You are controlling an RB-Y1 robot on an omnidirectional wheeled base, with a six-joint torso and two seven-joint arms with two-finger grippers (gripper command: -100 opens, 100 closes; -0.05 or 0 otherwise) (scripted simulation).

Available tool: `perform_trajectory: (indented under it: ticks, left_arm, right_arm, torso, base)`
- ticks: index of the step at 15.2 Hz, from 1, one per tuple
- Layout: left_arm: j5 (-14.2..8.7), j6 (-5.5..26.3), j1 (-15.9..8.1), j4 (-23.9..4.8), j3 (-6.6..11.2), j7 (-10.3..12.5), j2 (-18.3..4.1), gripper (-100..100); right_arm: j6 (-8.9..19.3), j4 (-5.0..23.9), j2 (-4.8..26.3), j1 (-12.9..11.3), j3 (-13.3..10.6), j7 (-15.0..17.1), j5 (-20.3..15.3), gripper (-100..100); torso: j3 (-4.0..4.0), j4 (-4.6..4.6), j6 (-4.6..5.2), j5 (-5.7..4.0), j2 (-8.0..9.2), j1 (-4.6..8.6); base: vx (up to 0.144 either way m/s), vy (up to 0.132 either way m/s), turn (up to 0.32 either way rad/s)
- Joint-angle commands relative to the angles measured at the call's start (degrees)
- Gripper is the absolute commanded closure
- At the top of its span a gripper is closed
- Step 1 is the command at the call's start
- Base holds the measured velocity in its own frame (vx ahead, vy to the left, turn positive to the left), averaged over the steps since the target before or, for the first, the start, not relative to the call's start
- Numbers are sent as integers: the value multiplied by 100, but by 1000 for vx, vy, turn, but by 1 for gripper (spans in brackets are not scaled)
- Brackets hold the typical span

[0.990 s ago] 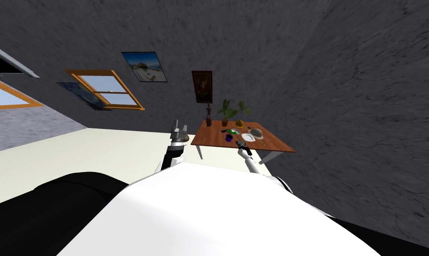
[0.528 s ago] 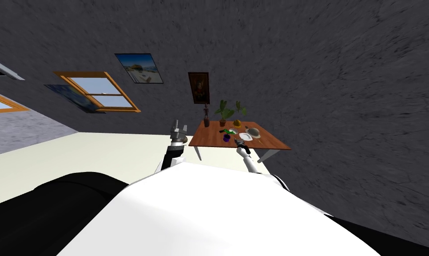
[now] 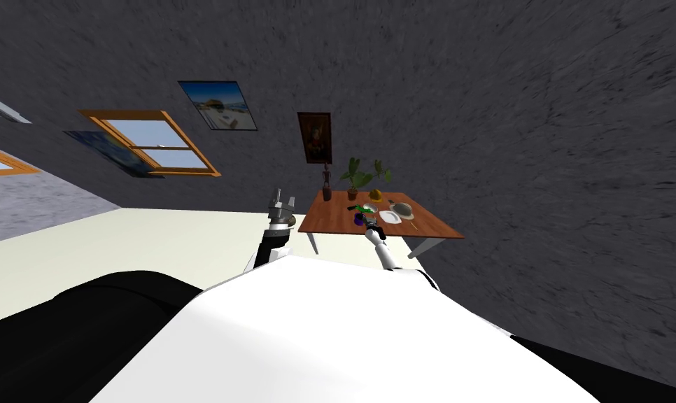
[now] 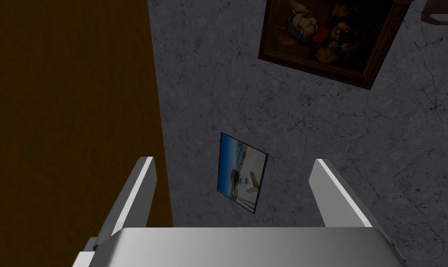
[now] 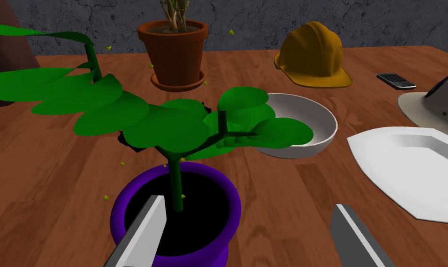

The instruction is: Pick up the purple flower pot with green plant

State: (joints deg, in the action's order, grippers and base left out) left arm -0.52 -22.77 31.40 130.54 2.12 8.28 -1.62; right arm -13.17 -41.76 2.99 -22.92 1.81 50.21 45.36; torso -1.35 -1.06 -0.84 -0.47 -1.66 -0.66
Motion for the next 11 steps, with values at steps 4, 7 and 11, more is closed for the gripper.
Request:
perform_trajectory:
  ticks: [4,7,11]
  left_arm:
    - [0,0,0,0,0,0,0,0]
    - [0,0,0,0,0,0,0,0]
    - [0,0,-1,-1,0,0,0,0]
  right_arm:
    - [47,-214,-439,-71,134,-114,40,-100]
    - [153,-434,-312,-164,214,-179,70,-100]
    - [161,-412,-344,-121,233,-208,59,100]
  torso:
    - [0,1,0,-2,-1,7]
    - [7,6,2,-1,10,14]
    - [21,16,3,0,26,11]
  base:
    - [34,-15,-14]
    - [-26,-14,-51]
    - [-18,-2,8]
